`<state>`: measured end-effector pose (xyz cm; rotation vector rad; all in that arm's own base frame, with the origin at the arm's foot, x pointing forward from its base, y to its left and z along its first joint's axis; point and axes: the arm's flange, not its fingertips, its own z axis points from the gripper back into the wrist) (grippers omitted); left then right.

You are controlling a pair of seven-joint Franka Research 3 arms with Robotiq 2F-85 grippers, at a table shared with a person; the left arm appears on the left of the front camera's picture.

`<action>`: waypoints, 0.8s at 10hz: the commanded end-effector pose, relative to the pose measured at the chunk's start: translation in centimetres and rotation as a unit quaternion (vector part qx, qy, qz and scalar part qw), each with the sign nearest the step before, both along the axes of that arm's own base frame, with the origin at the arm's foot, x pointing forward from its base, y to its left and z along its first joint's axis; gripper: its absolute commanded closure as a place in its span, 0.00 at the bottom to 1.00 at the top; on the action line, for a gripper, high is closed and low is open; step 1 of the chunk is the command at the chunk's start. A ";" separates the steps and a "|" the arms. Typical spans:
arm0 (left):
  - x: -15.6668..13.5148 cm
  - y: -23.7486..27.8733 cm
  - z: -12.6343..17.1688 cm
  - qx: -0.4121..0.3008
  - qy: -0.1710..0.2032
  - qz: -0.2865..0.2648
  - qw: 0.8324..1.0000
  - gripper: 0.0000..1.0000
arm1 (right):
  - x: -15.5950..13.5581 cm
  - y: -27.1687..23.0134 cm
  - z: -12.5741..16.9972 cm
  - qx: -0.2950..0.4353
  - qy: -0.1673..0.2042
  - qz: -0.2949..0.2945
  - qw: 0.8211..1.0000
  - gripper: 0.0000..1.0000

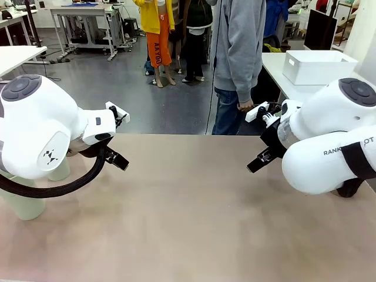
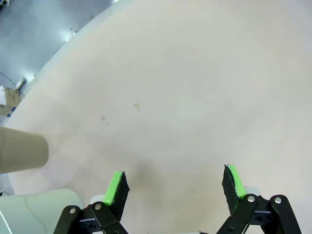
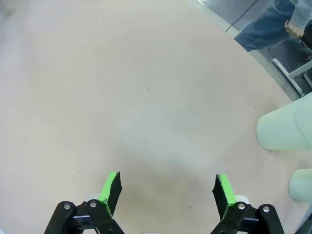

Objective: Stack the cups and store them in the basket.
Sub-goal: Pick up two Reusable plastic cups , one in each hand.

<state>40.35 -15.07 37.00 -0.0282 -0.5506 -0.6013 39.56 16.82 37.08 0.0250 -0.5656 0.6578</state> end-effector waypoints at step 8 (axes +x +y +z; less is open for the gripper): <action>4.9 10.2 18.4 -0.092 0.023 -0.096 0.991 0.00 | 3.7 -9.2 17.9 0.086 0.001 0.053 0.995 0.00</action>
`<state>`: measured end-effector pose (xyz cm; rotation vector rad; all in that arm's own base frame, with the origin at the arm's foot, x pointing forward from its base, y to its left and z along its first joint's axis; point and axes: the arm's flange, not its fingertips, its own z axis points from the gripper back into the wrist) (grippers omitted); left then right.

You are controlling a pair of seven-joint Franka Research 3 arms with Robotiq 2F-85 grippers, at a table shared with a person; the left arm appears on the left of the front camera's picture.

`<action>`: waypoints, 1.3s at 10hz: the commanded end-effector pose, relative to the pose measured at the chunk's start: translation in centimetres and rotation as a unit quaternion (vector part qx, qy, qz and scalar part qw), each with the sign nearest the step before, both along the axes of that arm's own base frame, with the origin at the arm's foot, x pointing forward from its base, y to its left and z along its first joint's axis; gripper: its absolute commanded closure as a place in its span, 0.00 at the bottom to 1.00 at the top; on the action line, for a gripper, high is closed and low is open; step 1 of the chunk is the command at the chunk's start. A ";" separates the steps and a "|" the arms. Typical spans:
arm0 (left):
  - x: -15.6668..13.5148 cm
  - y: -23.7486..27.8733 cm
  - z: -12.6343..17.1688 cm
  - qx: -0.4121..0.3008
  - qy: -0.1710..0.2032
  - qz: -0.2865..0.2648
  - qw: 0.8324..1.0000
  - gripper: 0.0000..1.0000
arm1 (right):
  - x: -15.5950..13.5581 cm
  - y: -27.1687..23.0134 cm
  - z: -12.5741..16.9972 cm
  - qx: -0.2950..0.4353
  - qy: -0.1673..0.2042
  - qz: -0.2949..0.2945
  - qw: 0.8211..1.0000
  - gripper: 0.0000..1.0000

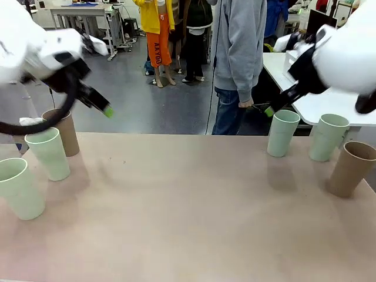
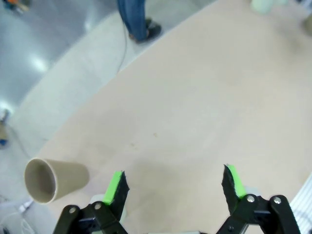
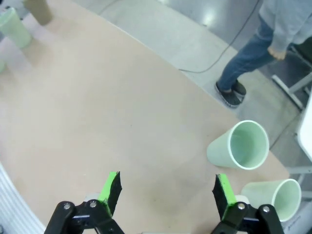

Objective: Stack the cups and store them in the basket.
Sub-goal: Pick up two Reusable plastic cups , one in each hand.

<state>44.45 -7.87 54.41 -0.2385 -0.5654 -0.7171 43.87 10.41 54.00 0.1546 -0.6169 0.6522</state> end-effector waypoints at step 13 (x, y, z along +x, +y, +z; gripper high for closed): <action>-10.5 19.9 1.1 -0.137 -0.105 -0.179 0.969 0.00 | -9.3 -26.0 -1.8 0.168 -0.115 0.182 0.962 0.00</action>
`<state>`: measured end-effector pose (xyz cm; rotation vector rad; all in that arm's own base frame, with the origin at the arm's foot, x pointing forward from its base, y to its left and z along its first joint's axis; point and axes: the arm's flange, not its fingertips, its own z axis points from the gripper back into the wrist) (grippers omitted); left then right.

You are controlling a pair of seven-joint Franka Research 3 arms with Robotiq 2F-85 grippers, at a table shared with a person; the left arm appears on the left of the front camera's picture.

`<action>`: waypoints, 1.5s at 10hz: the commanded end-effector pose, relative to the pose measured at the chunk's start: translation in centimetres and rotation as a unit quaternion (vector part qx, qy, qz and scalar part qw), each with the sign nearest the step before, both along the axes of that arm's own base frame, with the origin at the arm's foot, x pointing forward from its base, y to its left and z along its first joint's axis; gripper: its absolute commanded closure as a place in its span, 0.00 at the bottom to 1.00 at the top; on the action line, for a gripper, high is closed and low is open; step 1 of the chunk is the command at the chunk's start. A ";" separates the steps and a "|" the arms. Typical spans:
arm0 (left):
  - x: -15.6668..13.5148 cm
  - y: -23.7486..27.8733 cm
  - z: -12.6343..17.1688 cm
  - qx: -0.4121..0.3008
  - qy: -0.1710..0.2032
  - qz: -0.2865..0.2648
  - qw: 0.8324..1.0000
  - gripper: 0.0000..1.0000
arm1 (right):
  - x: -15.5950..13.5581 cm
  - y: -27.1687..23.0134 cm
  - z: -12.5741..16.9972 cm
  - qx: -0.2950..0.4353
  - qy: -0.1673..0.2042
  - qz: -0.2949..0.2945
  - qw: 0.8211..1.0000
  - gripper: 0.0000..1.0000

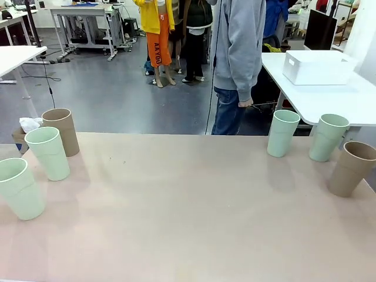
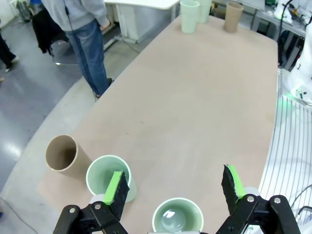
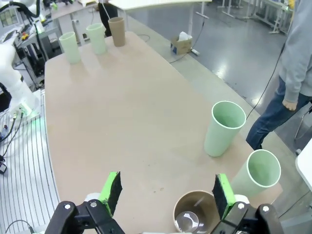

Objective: Stack the cups and store them in the basket.
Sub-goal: Pick up two Reusable plastic cups , one in each hand.

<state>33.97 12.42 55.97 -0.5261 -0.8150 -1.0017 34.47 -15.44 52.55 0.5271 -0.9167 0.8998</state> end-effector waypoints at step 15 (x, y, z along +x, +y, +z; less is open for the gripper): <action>-0.1 -0.6 -0.5 -0.008 -0.003 -0.002 1.000 0.00 | -0.1 -0.3 -0.6 0.006 -0.003 0.004 1.000 0.00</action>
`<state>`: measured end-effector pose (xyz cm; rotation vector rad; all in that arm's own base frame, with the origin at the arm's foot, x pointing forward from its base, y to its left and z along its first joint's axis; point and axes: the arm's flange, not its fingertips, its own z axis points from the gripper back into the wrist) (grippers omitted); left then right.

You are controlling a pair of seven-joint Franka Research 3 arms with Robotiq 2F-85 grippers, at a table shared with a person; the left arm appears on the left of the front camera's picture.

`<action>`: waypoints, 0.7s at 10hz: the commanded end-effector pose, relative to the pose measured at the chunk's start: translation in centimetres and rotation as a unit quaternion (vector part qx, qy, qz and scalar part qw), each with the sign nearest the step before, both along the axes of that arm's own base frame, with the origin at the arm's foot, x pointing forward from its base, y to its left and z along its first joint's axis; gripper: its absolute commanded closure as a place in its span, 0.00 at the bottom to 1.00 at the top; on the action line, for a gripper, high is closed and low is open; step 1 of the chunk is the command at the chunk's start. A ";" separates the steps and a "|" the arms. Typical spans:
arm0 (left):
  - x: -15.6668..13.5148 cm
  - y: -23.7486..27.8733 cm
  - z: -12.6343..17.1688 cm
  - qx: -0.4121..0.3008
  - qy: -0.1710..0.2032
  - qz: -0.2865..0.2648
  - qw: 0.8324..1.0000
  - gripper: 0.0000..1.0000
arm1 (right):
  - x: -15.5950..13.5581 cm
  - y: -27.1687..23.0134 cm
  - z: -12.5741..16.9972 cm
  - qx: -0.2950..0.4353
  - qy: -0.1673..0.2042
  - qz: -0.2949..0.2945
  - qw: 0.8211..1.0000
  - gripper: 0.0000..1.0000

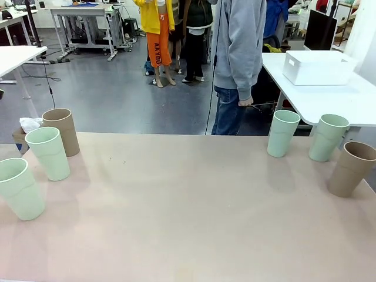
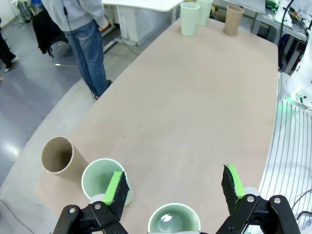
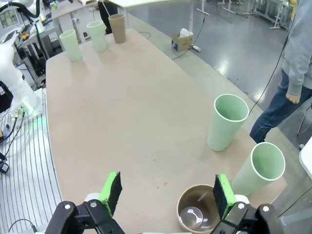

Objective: Stack the cups and store them in the basket.
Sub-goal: Pick up two Reusable plastic cups , one in each hand.

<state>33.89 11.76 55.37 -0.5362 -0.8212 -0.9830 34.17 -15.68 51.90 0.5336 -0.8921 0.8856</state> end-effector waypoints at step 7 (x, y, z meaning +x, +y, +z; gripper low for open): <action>0.0 0.1 0.1 0.000 -0.005 -0.009 1.000 0.00 | 0.2 -0.1 0.0 0.007 -0.017 0.007 1.000 0.00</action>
